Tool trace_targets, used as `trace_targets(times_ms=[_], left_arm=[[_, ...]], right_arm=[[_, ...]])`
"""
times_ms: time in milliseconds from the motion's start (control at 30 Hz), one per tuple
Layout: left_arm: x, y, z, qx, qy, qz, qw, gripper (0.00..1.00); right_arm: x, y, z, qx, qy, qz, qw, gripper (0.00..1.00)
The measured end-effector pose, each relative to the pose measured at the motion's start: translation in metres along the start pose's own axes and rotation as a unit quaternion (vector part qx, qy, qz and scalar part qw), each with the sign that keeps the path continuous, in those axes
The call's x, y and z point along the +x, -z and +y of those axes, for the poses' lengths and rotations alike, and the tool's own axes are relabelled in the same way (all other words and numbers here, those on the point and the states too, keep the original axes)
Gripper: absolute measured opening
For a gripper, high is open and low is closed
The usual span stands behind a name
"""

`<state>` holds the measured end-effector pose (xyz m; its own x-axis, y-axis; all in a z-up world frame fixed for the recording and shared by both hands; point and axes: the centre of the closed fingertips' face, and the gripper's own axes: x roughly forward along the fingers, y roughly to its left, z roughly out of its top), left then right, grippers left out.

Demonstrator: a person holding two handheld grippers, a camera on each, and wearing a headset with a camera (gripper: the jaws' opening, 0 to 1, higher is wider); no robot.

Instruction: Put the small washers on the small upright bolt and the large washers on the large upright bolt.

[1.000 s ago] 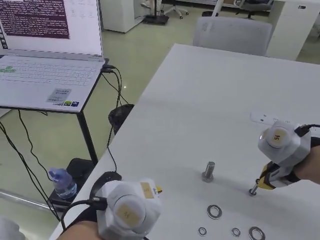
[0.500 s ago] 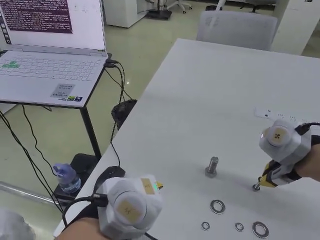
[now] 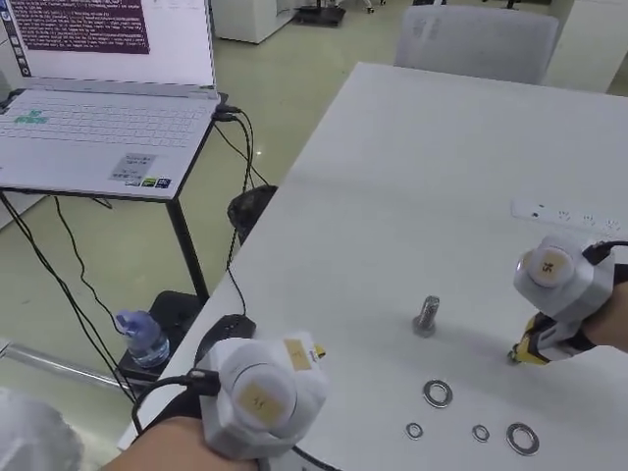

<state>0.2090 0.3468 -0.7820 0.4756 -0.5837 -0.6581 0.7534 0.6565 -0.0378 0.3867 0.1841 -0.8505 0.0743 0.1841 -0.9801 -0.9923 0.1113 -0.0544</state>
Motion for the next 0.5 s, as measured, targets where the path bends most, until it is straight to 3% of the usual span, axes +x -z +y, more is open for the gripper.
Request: trace_targets(times_ms=[100, 500], left_arm=[[-0.0008, 0.0027, -0.0007, 0.007, 0.000, 0.009, 0.9999, 0.97], [-0.0032, 0.0029, -0.0005, 0.003, 0.000, 0.008, 1.0000, 0.95]], right_arm=[[0.0024, 0.0001, 0.0009, 0.001, -0.003, 0.002, 1.0000, 0.13], [0.0065, 0.0019, 0.0004, -0.003, -0.003, 0.007, 1.0000, 0.13]])
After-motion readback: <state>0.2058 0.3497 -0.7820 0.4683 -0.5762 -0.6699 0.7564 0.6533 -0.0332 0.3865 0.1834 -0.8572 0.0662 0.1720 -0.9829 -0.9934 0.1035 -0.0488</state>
